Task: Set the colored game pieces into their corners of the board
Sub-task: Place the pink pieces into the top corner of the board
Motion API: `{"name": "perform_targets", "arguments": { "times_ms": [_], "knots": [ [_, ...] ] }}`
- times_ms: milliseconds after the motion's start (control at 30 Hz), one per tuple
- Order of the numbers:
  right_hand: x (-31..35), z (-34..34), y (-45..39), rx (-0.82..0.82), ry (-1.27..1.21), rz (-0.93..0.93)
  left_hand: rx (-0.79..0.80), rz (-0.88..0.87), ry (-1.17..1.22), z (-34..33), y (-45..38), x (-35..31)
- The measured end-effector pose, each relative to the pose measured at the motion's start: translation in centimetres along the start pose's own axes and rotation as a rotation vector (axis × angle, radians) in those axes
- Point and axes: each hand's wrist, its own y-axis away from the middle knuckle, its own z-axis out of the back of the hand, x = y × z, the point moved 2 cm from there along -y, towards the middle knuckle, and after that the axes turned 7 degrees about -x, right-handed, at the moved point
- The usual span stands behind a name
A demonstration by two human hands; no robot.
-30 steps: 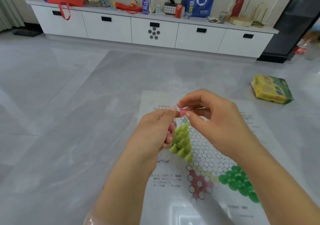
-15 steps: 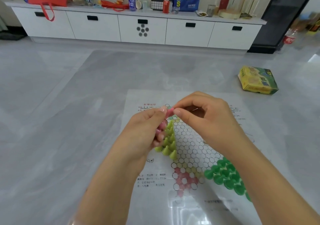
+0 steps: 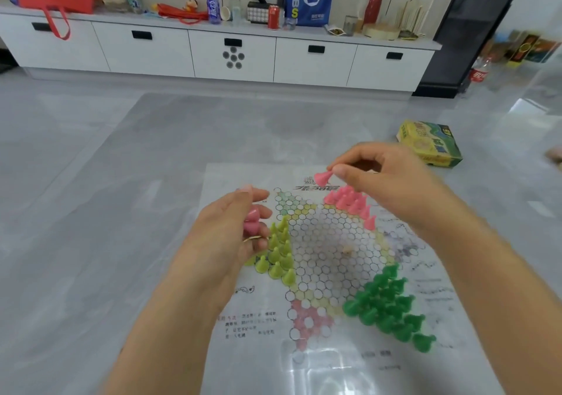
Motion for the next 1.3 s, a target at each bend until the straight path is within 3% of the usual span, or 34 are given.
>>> {"name": "perform_targets", "arguments": {
  "times_ms": [100,233,633,1300],
  "knots": [
    [-2.2,2.2,-1.7,0.030,0.250,-0.031,0.025,0.049,0.100,-0.1,-0.2,-0.2],
    [-4.3,1.9,-2.0,0.126,0.494,-0.026,0.062,0.031,0.003,-0.5,-0.5,0.2],
    [-6.9,0.5,-1.9,0.132,0.628,-0.042,0.064,-0.057,-0.121,-0.2,-0.3,0.6],
    [-6.8,1.1,-1.6,0.116,0.630,-0.035,0.078,-0.051,-0.032,-0.1,-0.2,0.4]
  ]
}}
